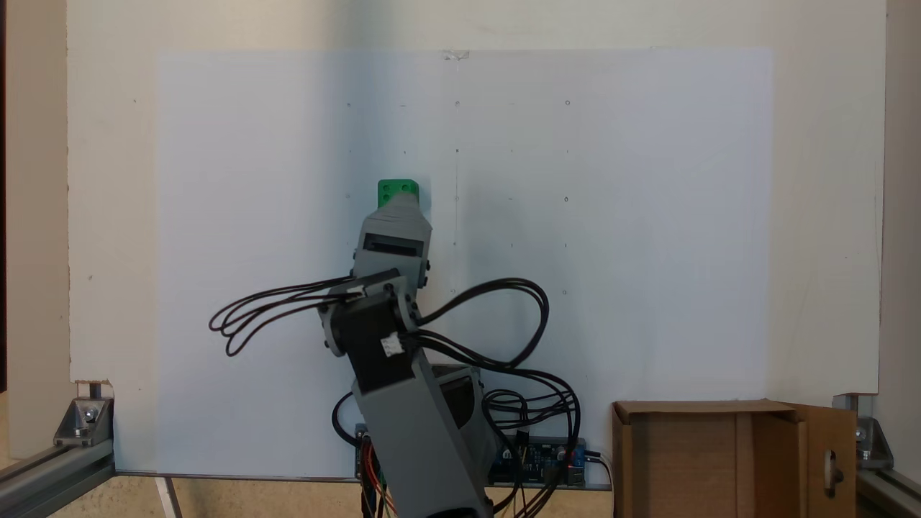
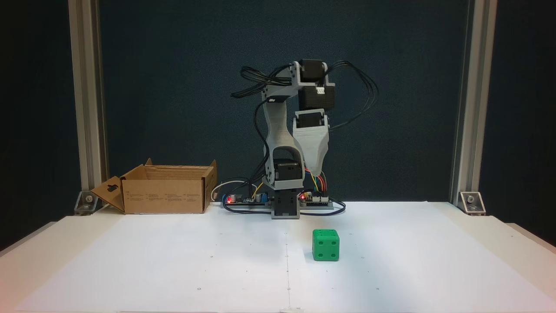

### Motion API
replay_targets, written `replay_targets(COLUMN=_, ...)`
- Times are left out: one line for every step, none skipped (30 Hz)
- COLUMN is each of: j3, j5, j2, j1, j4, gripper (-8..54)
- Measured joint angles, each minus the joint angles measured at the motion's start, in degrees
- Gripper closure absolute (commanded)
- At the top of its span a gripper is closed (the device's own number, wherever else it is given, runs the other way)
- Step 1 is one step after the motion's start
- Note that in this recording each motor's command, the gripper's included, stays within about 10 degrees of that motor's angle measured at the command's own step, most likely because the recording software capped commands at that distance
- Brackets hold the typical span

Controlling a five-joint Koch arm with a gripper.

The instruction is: Grasp a green dice and put it in the bin.

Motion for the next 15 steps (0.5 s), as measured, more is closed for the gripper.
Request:
replay_targets(j3=0.0, j5=0.3, j2=-0.5, j1=0.1, j4=-0.4, gripper=5.2)
replay_targets(j3=0.0, j5=0.7, j2=-1.2, j1=-0.4, j4=-0.6, gripper=5.1)
replay_targets(j3=0.0, j5=0.9, j2=-2.2, j1=-0.9, j4=-1.1, gripper=5.2)
replay_targets(j3=-0.1, j5=1.1, j2=-3.3, j1=-0.9, j4=-1.3, gripper=5.1)
replay_targets(j3=0.0, j5=1.1, j2=-4.5, j1=-1.0, j4=-1.8, gripper=5.2)
replay_targets(j3=0.0, j5=1.1, j2=-5.1, j1=-1.3, j4=-2.1, gripper=5.2)
replay_targets(j3=0.0, j5=1.1, j2=-5.6, j1=-1.8, j4=-2.5, gripper=5.2)
replay_targets(j3=-0.1, j5=1.1, j2=-6.1, j1=-1.8, j4=-3.1, gripper=5.2)
replay_targets(j3=0.0, j5=1.1, j2=-6.7, j1=-2.1, j4=-3.6, gripper=5.2)
replay_targets(j3=0.0, j5=1.1, j2=-7.5, j1=-2.2, j4=-4.0, gripper=5.2)
replay_targets(j3=0.0, j5=1.1, j2=-8.0, j1=-2.3, j4=-4.7, gripper=5.2)
replay_targets(j3=0.0, j5=1.1, j2=-8.5, j1=-2.4, j4=-5.3, gripper=5.2)
replay_targets(j3=0.0, j5=1.1, j2=-9.3, j1=-2.6, j4=-5.9, gripper=5.2)
replay_targets(j3=0.0, j5=1.1, j2=-10.0, j1=-2.6, j4=-6.5, gripper=5.2)
replay_targets(j3=0.0, j5=1.1, j2=-10.7, j1=-2.5, j4=-6.9, gripper=5.2)
